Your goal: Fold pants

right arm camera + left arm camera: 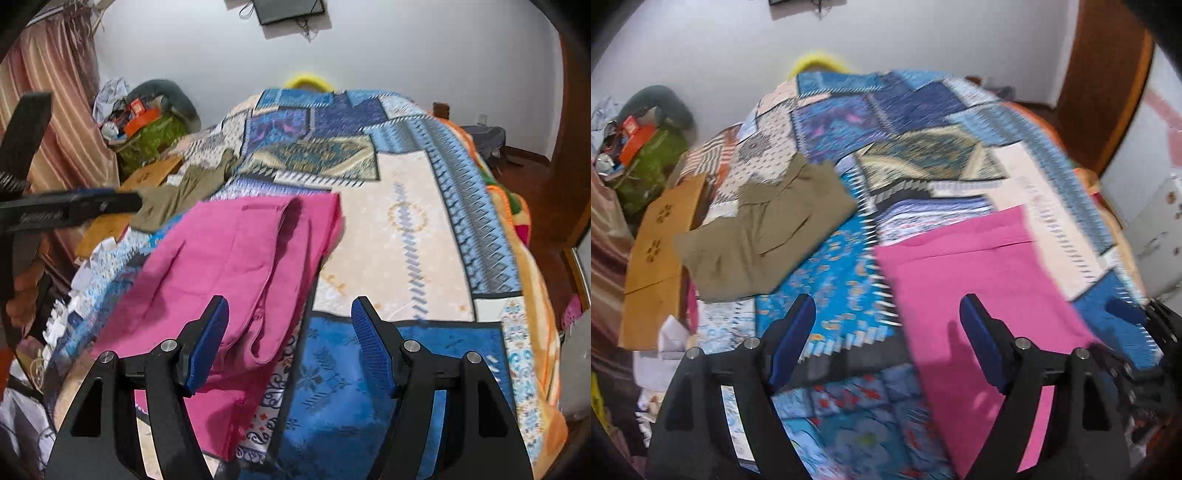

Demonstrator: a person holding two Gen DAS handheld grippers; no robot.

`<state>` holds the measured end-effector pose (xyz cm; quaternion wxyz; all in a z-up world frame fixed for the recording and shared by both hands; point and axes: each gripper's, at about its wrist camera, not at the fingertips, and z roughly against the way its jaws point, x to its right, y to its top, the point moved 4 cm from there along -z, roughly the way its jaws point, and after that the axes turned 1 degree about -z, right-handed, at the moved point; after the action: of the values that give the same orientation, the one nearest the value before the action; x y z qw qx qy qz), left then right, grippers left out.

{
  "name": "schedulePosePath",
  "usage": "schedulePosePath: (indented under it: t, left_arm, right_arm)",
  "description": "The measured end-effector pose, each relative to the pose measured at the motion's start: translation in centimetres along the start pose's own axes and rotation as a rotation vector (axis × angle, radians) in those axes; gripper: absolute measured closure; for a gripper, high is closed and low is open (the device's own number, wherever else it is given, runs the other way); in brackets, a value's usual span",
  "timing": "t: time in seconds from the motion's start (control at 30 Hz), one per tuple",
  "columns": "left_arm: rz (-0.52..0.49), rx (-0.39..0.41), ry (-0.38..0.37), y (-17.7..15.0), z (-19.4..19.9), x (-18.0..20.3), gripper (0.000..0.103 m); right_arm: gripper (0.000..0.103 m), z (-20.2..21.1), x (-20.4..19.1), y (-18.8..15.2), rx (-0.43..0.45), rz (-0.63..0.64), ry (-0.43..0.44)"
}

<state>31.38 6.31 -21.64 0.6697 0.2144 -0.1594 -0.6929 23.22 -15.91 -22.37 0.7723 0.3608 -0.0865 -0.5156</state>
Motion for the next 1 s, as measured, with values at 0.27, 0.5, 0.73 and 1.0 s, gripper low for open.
schedulePosePath:
  t: [0.27, 0.5, 0.73, 1.0]
  left_arm:
    - [-0.064, -0.079, 0.036, 2.0, -5.5, 0.5, 0.023]
    - [-0.1, -0.166, 0.023, 2.7, -10.6, 2.2, 0.008]
    - [-0.078, -0.157, 0.04, 1.0, -10.8, 0.6, 0.0]
    - [-0.021, -0.174, 0.081, -3.9, -6.8, -2.7, 0.0]
  right_arm:
    - [0.038, -1.9, 0.2, -3.4, -0.049, -0.045, 0.019]
    - [0.038, -1.9, 0.2, -3.1, -0.061, -0.04, 0.022]
    - [0.038, -1.4, 0.3, -2.7, -0.063, -0.031, 0.009]
    - [0.038, 0.6, 0.7, -2.0, -0.033, -0.005, -0.041]
